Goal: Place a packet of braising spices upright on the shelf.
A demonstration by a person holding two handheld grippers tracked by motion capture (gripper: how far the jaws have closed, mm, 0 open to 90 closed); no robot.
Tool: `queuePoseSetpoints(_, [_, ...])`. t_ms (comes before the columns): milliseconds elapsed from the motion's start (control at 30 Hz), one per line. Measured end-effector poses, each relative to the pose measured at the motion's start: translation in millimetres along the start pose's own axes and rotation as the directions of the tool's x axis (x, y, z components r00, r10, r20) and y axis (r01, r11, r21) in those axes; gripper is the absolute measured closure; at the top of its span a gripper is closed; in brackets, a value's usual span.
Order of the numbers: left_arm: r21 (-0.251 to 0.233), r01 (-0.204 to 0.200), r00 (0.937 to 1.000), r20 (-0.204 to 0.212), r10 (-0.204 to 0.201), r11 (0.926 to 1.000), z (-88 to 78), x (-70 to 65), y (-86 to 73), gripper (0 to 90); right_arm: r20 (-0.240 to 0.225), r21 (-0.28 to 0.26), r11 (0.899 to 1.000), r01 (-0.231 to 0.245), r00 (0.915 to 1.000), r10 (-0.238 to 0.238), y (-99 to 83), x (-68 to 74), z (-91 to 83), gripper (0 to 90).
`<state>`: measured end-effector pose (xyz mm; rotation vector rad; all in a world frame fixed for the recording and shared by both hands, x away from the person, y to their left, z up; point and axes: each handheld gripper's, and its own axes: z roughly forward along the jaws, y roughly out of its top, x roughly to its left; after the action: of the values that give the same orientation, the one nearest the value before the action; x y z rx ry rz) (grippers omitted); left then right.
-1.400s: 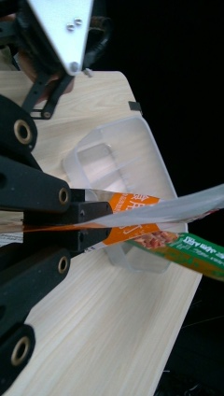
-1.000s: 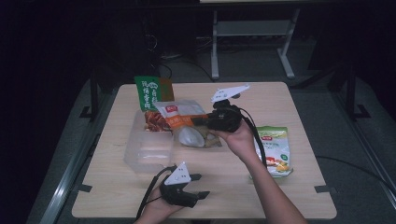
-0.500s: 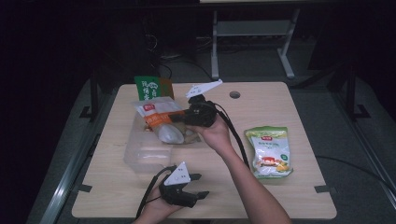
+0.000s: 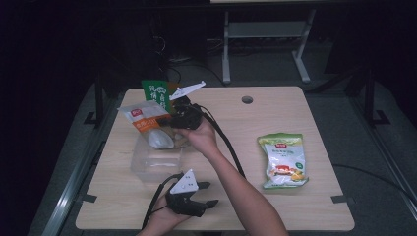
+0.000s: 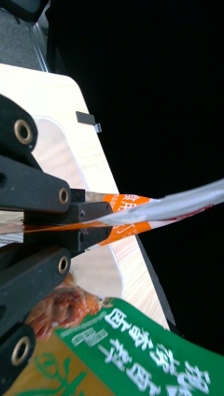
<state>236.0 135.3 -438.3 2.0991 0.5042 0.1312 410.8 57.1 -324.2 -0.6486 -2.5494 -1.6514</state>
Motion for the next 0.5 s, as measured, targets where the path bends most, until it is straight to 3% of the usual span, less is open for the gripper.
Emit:
queuePoseSetpoints(333, [0.003, 0.006, 1.0, 0.0, -0.006, 1.0, -1.6, 2.6, -1.0, 38.0, -0.041, 0.033, 0.999, -0.041, 0.9983, 0.043, -13.7, -14.4, 34.4, 89.9])
queuePoseSetpoints(500, [0.008, 0.007, 1.0, 0.002, -0.007, 0.9999, -1.1, 1.7, -1.3, 38.0, -0.038, 0.059, 0.997, -0.052, 0.9978, 0.054, -21.7, -17.5, 45.4, 89.8])
